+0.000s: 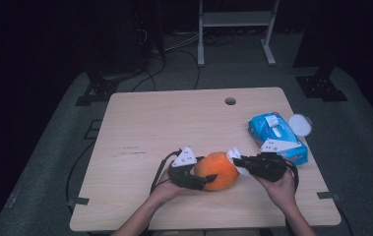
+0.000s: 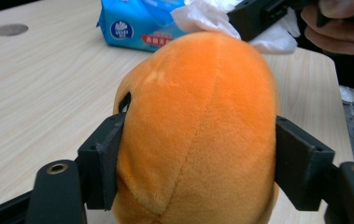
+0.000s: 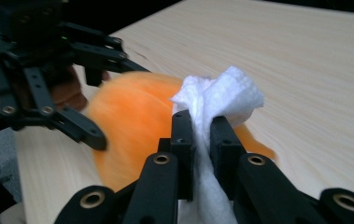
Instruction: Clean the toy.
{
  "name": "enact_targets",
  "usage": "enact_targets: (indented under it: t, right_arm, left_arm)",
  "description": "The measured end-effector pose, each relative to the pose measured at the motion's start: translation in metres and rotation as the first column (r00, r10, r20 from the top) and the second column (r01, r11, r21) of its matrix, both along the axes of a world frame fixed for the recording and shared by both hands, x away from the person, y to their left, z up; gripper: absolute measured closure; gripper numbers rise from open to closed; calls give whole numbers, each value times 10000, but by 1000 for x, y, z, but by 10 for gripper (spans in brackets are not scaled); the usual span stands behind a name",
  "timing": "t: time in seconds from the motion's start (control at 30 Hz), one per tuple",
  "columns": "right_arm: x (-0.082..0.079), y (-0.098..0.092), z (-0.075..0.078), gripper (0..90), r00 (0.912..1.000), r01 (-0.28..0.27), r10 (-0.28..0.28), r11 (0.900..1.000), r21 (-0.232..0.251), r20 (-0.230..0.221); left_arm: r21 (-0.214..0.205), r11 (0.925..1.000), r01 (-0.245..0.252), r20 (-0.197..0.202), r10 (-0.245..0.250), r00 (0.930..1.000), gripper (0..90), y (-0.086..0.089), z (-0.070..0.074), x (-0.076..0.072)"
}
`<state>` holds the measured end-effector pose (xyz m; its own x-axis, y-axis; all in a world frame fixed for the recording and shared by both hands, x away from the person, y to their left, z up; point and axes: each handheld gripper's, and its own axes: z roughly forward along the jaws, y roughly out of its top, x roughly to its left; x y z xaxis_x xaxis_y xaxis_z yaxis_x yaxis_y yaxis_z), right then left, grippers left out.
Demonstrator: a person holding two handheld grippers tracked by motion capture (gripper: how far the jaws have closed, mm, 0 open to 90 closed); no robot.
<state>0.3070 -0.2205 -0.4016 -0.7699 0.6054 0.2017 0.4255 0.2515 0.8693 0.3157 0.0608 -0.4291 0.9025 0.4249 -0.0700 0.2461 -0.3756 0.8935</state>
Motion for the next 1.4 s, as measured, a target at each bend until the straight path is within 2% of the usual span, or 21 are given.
enact_targets:
  t: [0.03,0.07,0.13,0.23,0.3,0.4,0.43,0.53,0.57,0.67,0.8,0.83,0.93,0.97,1.0,1.07,1.1,1.17,1.23,1.3,1.4]
  right_arm:
    - [-4,6,6,814,9996,-161,160,9999,60,254]
    - [-4,6,6,814,9996,-161,160,9999,60,254]
    - [-11,14,15,814,9968,-532,508,9978,384,609]
    - [-16,22,20,814,9931,-788,752,9962,376,896]
    - [-16,24,18,814,9925,-751,732,9970,163,975]
    - [-13,23,12,813,9949,-629,615,9979,145,801]
    - [-7,18,5,811,9972,-543,525,9980,332,524]
    - [-5,16,3,810,9980,-450,434,9984,341,460]
    - [-5,16,4,810,9980,-387,375,9990,243,502]
    - [-7,17,6,811,9981,-298,283,9992,277,546]
    - [-18,27,17,810,9924,-597,555,9976,355,1095]
    - [-20,32,18,809,9905,-671,638,9975,233,1218]
    - [-18,34,15,810,9914,-632,625,9980,21,1146]
    - [-12,32,6,810,9947,-574,572,9983,2,854]
    - [-10,31,3,810,9957,-519,521,9986,-39,762]
    - [-8,28,-1,810,9969,-427,427,9991,-17,662]
    - [-8,28,-1,810,9969,-427,427,9991,-17,662]
    - [-7,25,-1,810,9974,-281,284,9996,-52,657]
    - [-6,21,-3,810,9984,-170,168,9998,35,538]
    - [-5,18,-3,810,9984,-116,115,9999,8,545]
    - [-4,16,-4,809,9988,-54,53,10000,20,477]
  left_arm:
    - [3,10000,18,57,-18,10000,280,-1,3,-1]
    - [-42,10000,18,78,-18,10000,280,-2,6,-3]
    - [-170,9998,43,139,-41,9999,282,-5,14,-8]
    - [135,9999,82,385,-87,9992,286,-7,17,-11]
    - [430,9991,27,496,-48,9988,287,-8,17,-12]
    - [458,9990,0,488,-22,9988,291,-7,16,-11]
    - [461,9989,5,466,-26,9989,294,-7,16,-11]
    - [472,9989,21,481,-43,9988,295,-7,18,-12]
    - [448,9990,70,584,-96,9982,296,-6,21,-12]
    - [323,9994,74,526,-91,9986,296,-5,25,-13]
    - [424,9990,158,483,-179,9987,295,-6,28,-13]
    - [533,9984,193,478,-218,9986,293,-7,26,-13]
    - [603,9980,174,406,-199,9990,266,-9,22,-12]
    - [532,9983,227,367,-246,9990,194,-9,20,-11]
    - [546,9982,247,474,-273,9985,167,-9,18,-10]
    - [129,9990,429,426,-434,9981,124,-5,14,-4]
    - [129,9990,429,426,-434,9981,110,-5,14,-4]
    - [-56,9982,591,541,-587,9968,102,-2,11,-2]
    - [-266,9970,721,451,-708,9965,89,1,7,2]
    - [-671,9942,846,185,-836,9963,85,7,2,7]
    - [-874,9910,1018,130,-1010,9948,85,10,0,9]
